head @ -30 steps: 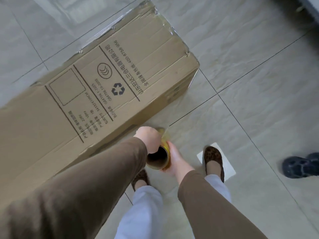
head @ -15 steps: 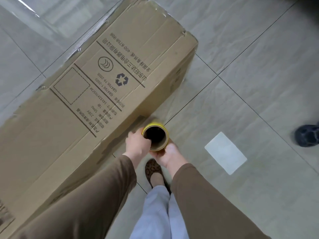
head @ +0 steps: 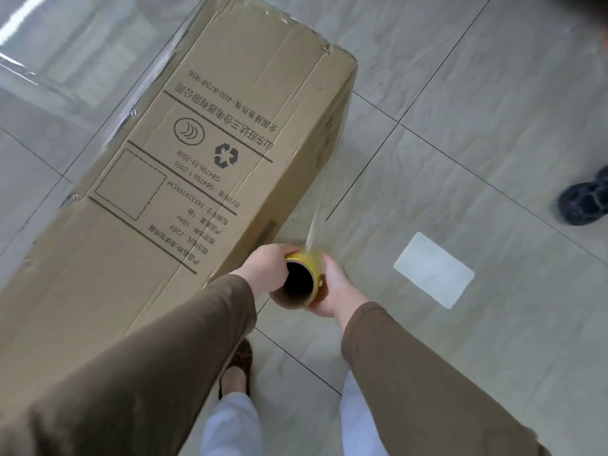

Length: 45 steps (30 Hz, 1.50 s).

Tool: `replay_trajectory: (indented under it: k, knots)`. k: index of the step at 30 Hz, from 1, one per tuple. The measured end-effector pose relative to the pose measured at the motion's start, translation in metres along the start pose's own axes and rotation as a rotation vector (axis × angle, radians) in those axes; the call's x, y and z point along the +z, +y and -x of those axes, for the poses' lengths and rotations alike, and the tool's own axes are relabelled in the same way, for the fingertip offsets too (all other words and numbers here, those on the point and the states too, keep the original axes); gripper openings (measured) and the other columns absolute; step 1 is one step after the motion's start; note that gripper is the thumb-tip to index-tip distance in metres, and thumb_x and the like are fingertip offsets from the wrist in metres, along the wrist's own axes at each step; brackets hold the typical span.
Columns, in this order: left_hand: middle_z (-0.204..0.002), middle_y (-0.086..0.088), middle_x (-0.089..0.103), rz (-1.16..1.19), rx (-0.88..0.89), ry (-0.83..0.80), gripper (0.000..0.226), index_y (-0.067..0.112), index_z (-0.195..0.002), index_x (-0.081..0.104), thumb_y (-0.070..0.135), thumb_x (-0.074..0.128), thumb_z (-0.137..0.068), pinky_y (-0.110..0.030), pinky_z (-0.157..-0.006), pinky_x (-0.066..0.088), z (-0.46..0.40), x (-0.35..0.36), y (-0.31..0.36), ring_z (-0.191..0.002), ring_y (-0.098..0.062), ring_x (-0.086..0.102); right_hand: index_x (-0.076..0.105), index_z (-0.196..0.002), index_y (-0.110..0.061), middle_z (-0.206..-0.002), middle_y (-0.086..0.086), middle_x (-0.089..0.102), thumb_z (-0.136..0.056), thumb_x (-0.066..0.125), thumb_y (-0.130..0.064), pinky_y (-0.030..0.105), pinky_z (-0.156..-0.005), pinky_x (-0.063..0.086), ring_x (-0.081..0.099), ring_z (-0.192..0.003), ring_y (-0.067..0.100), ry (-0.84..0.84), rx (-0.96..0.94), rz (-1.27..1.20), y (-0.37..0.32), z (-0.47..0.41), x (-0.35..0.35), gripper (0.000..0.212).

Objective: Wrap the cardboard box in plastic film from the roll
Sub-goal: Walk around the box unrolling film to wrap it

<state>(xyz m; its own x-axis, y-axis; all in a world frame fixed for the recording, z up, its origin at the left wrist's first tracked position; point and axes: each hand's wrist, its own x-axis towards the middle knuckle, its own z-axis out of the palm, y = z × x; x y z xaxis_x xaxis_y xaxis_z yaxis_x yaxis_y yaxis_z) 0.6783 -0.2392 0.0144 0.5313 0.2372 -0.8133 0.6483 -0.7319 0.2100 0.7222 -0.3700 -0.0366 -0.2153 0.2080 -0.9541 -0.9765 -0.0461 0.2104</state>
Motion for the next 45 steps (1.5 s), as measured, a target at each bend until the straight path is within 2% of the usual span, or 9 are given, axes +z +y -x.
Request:
replay_trajectory:
  k: [3,7,17,22,26,29,32,41,45]
  knots:
    - [-0.116,-0.005,0.064,-0.270,0.092,-0.119,0.047,0.018,-0.134,0.054,0.002,0.042,-0.091,-0.028,-0.073,0.045,0.007,0.008,-0.010,-0.099,-0.027,0.062,0.071,-0.120,-0.010,-0.110,0.022,0.078,-0.088,0.055,-0.074,0.053,-0.077,0.064,0.078,-0.096,0.041,-0.073,0.050,-0.046,0.039,-0.010,-0.007,0.073]
    - [-0.111,-0.004,0.064,-0.404,0.155,-0.070,0.065,0.011,-0.150,0.025,0.005,0.045,-0.088,-0.036,-0.065,0.047,0.015,0.019,-0.025,-0.086,-0.028,0.060,0.063,-0.134,-0.010,-0.117,0.022,0.076,-0.092,0.055,-0.072,0.054,-0.103,0.055,0.072,-0.113,0.039,-0.083,0.004,-0.200,0.091,-0.028,-0.002,0.076]
    - [-0.123,0.007,0.061,1.140,-0.270,0.154,0.069,0.034,-0.144,0.044,0.019,0.069,-0.081,-0.027,-0.093,0.046,0.079,0.071,-0.101,-0.110,-0.015,0.059,0.067,-0.123,-0.008,-0.101,0.023,0.076,-0.101,0.054,-0.048,0.046,-0.085,0.054,0.067,-0.101,0.038,-0.178,-0.012,-0.555,0.159,-0.030,0.044,0.048]
    - [-0.128,-0.002,0.061,0.854,-0.194,0.166,0.068,0.029,-0.145,0.045,-0.007,0.046,-0.087,-0.033,-0.105,0.044,0.091,0.095,-0.121,-0.120,-0.022,0.056,0.059,-0.143,-0.008,-0.129,0.022,0.066,-0.105,0.051,-0.041,0.045,-0.106,0.049,0.064,-0.112,0.038,-0.143,-0.010,-0.549,0.183,-0.032,0.047,0.051]
    - [-0.125,-0.002,0.062,0.365,0.067,0.060,0.071,0.035,-0.140,0.050,-0.009,0.038,-0.086,-0.024,-0.082,0.046,0.078,0.069,-0.143,-0.111,-0.023,0.059,0.055,-0.144,0.000,-0.140,0.027,0.062,-0.110,0.045,-0.025,0.052,-0.109,0.050,0.060,-0.130,0.043,-0.053,-0.081,-0.452,0.201,-0.039,0.035,0.044]
    - [-0.124,-0.005,0.062,0.040,0.200,-0.100,0.069,0.037,-0.143,0.045,-0.006,0.039,-0.090,-0.027,-0.081,0.050,0.076,0.060,-0.147,-0.106,-0.025,0.061,0.059,-0.135,-0.002,-0.133,0.027,0.066,-0.104,0.052,-0.052,0.054,-0.089,0.058,0.066,-0.121,0.042,-0.098,-0.088,-0.435,0.214,-0.040,0.030,0.059]
    - [-0.134,-0.008,0.057,-0.115,0.244,-0.115,0.056,0.021,-0.143,0.047,0.000,0.046,-0.091,-0.031,-0.098,0.046,0.079,0.068,-0.143,-0.120,-0.025,0.056,0.063,-0.134,-0.008,-0.126,0.023,0.072,-0.085,0.064,-0.074,0.055,-0.103,0.053,0.069,-0.117,0.041,-0.156,-0.068,-0.361,0.224,-0.043,0.032,0.082]
    - [-0.113,0.013,0.058,0.828,-0.069,0.125,0.071,0.034,-0.148,0.036,0.012,0.065,-0.087,-0.023,-0.085,0.041,0.140,0.141,-0.168,-0.106,-0.012,0.055,0.066,-0.126,-0.007,-0.104,0.023,0.077,-0.089,0.063,-0.065,0.045,-0.069,0.061,0.071,-0.101,0.038,-0.142,-0.039,-0.587,0.269,-0.054,0.025,0.069]
    - [-0.120,0.002,0.063,0.559,-0.081,0.156,0.065,0.033,-0.145,0.044,-0.002,0.046,-0.090,-0.023,-0.081,0.043,0.147,0.155,-0.177,-0.099,-0.016,0.056,0.071,-0.119,-0.007,-0.105,0.020,0.078,-0.097,0.063,-0.040,0.042,-0.070,0.063,0.076,-0.093,0.036,-0.218,-0.059,-0.574,0.306,-0.060,0.022,0.040]
